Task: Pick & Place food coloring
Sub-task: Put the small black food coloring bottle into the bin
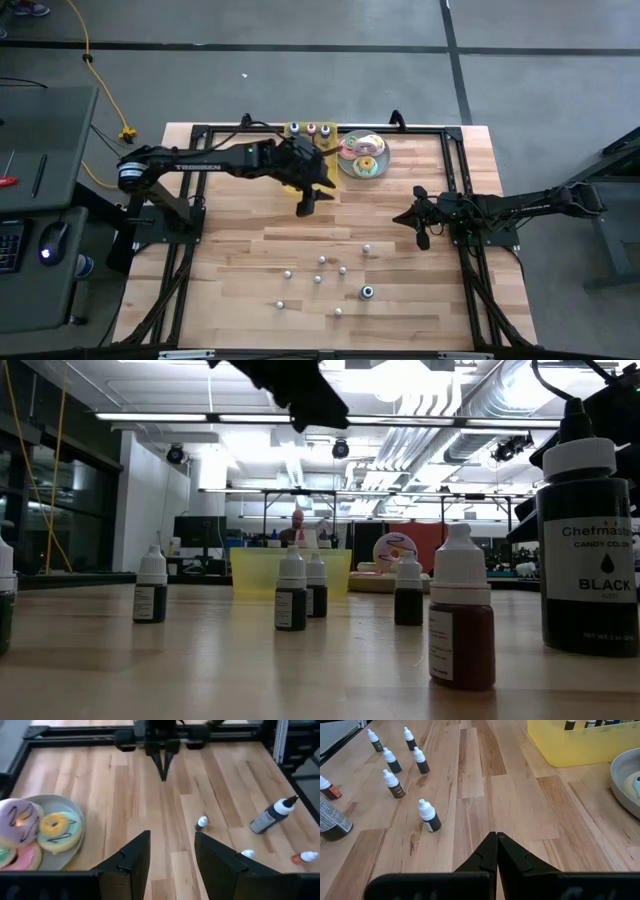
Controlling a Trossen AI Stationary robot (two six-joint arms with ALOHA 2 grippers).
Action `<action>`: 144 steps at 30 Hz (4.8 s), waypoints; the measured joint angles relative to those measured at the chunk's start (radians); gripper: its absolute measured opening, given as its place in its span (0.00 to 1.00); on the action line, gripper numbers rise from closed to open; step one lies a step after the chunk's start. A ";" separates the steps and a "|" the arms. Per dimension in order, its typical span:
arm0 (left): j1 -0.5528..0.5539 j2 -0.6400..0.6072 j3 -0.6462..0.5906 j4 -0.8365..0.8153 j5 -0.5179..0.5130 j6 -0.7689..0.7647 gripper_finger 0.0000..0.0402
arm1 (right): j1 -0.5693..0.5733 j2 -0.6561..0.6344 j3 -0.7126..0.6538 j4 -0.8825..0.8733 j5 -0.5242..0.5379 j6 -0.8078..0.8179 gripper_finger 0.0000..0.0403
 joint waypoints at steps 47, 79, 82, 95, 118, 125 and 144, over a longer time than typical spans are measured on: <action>-0.129 0.533 0.244 0.120 0.156 0.431 0.68 | 0.000 0.000 0.000 0.000 0.000 0.000 0.00; -0.153 0.690 0.293 0.243 0.204 0.358 0.68 | 0.000 0.000 0.000 0.001 0.000 0.000 0.00; -0.153 0.691 0.291 0.243 0.204 0.352 0.68 | 0.000 0.000 0.000 0.001 0.000 0.000 0.00; -0.149 0.704 0.293 0.282 0.196 0.325 0.68 | 0.000 0.000 0.000 0.001 0.000 0.000 0.00; -0.146 0.741 0.292 0.301 0.194 0.268 0.48 | 0.000 0.000 0.000 0.001 0.000 0.000 0.00; -0.146 0.740 0.292 0.325 0.217 0.248 0.48 | 0.000 0.000 0.000 0.001 0.000 0.000 0.00; -0.146 0.740 0.292 0.350 0.233 0.211 0.48 | 0.000 0.000 0.000 0.001 0.000 0.000 0.00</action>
